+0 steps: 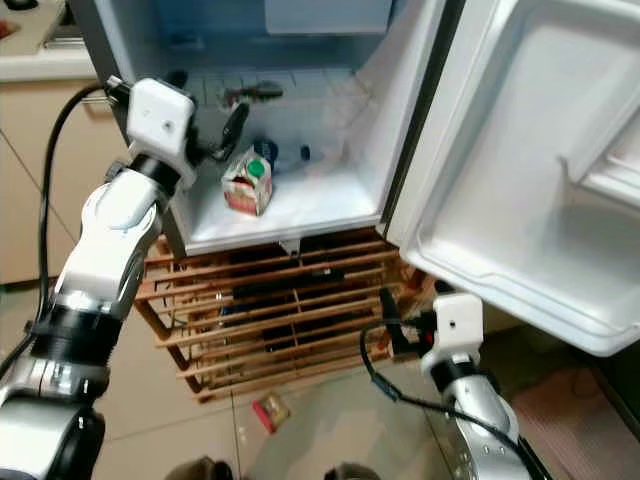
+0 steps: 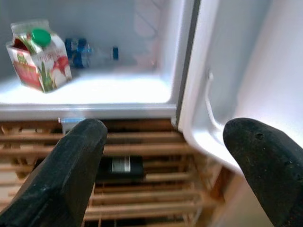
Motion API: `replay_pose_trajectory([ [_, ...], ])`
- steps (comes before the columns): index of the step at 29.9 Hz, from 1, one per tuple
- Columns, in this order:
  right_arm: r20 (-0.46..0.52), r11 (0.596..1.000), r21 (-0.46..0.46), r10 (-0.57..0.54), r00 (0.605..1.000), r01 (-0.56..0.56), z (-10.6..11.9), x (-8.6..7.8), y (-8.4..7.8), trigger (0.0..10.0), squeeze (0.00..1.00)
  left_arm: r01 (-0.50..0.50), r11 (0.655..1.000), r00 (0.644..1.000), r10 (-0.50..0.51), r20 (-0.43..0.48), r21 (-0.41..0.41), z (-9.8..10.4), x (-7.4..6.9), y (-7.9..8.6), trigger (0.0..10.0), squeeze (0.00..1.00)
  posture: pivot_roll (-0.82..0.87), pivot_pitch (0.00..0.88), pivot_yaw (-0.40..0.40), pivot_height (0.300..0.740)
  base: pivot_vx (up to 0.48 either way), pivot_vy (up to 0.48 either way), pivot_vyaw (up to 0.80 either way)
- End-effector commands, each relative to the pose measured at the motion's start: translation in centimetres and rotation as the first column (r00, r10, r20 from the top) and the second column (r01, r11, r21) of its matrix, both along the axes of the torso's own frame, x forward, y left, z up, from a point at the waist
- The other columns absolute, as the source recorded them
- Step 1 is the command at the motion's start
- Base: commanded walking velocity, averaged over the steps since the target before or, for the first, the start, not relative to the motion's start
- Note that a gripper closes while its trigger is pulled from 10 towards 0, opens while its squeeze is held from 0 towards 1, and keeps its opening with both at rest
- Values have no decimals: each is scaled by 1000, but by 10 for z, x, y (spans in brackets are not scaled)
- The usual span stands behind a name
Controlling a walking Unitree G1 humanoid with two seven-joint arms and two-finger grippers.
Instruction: Restocking fridge
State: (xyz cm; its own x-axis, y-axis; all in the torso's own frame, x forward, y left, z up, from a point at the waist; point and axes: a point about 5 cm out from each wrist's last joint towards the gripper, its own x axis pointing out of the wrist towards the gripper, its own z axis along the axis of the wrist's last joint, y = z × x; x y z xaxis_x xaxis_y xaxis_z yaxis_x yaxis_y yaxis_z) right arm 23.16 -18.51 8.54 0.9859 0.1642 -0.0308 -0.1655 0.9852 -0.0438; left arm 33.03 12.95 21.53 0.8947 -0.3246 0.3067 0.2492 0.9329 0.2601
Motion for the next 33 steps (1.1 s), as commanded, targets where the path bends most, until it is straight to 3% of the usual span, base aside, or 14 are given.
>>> replay_pose_trajectory([
  [1, 18, 1000, 1, -14, 1000, 14, 1, 4, -3, 10000, 35, 25, 999, 997, -28, -73, -47, -16, -11, -6, 10000, 0, -79, 0, -43, 740, 0, 0, 0],
  [3, 26, 1000, 6, -21, 999, 21, 1, 10, -4, 10000, 35, 18, 993, 986, -38, -165, -117, -46, -33, -7, 10000, 0, -58, 0, -49, 740, 0, 0, 0],
  [9, 34, 999, 15, -30, 999, 29, 0, 18, -2, 10000, 31, -15, 997, 973, -5, -232, -82, -76, -51, -7, 10000, 0, -32, 0, -49, 740, 0, 0, 0],
  [15, 53, 995, 60, -83, 995, 79, 2, 33, 1, 10000, 31, -205, 976, 931, 169, -324, -80, -111, -67, 10, 10000, 0, 1, 0, -59, 740, 0, 0, 0],
  [18, 44, 996, 63, -73, 996, 70, 0, 39, 5, 10000, 27, -256, 964, 925, 221, -308, -76, -108, -71, 9, 10000, 0, 24, 0, -73, 740, 0, 0, 0],
  [21, 48, 996, 73, -53, 997, 50, 1, 43, 9, 10000, 47, -264, 959, 932, 227, -284, -101, -98, -64, 12, 10000, 0, 42, 0, -80, 740, 0, 0, 225],
  [25, 47, 998, 61, -29, 998, 26, 0, 47, 14, 10000, 63, -260, 963, 934, 231, -271, -75, -95, -58, 14, 10000, 0, 49, 0, -81, 740, 0, 0, 644],
  [33, 59, 997, 73, 1, 998, -6, 0, 53, 24, 10000, 75, -174, 984, 963, 160, -219, -45, -82, -49, 3, 10000, 0, 51, 0, -70, 740, 0, 0, 564],
])
